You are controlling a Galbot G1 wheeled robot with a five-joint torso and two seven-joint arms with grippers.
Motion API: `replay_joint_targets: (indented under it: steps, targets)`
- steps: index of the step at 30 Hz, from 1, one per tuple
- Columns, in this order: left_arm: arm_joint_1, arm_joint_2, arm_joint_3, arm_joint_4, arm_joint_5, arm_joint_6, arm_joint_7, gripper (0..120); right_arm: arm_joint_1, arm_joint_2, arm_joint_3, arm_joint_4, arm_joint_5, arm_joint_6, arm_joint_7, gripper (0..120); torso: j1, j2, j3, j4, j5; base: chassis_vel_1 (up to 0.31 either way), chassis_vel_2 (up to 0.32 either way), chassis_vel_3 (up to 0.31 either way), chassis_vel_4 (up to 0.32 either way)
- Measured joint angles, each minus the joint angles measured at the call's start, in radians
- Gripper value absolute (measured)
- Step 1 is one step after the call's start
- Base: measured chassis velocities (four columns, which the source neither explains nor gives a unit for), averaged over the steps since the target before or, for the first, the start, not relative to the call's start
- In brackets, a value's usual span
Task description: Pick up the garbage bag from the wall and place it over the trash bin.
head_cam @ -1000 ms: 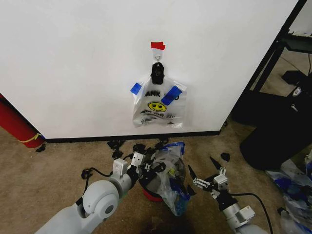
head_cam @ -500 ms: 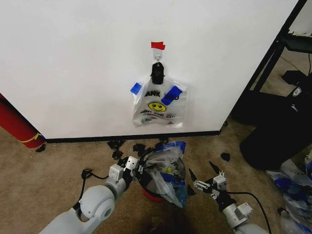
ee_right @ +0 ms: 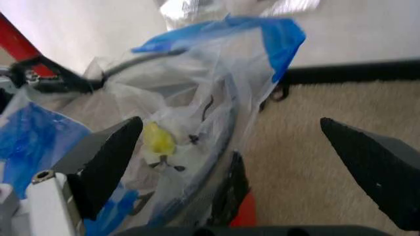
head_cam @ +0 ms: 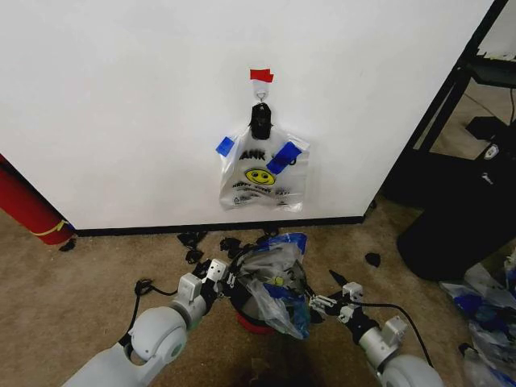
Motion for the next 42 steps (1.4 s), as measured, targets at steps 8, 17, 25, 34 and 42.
replay_joint_targets:
  steps: [8, 17, 25, 34, 42]
  targets:
    - [-0.018, -0.001, 0.012, 0.011, -0.003, -0.002, 0.004, 0, 0.087, -0.007, -0.031, -0.017, 0.136, -0.205, 0.072, 100, 0.0, 0.0, 0.0, 0.0001, 0.0, 0.0, 0.0, 0.0, 0.0]
    - [-0.017, 0.013, 0.007, 0.014, -0.003, -0.02, 0.011, 0, 0.17, 0.019, -0.053, -0.06, 0.239, -0.341, 0.107, 100, 0.0, 0.0, 0.0, 0.0, 0.0, 0.0, 0.0, 0.0, 0.0]
    - [0.012, 0.015, -0.01, 0.008, 0.02, -0.035, 0.019, 0, 0.227, 0.034, -0.063, -0.08, 0.326, -0.431, 0.203, 100, 0.0, 0.0, 0.0, 0.0002, 0.0, 0.0, 0.0, 0.0, 0.0]
    - [0.024, 0.014, -0.015, -0.001, 0.029, -0.038, 0.02, 0, 0.241, 0.042, -0.059, -0.067, 0.367, -0.533, 0.265, 75, 0.0, 0.0, 0.0, 0.0001, -0.0001, 0.0, 0.0, 0.0, 0.0]
    - [0.046, 0.015, -0.023, -0.018, 0.035, -0.042, 0.02, 0, 0.238, 0.058, -0.063, -0.054, 0.367, -0.556, 0.313, 43, 0.0, 0.0, 0.0, 0.0001, 0.0, 0.0, 0.0, 0.0, 0.0]
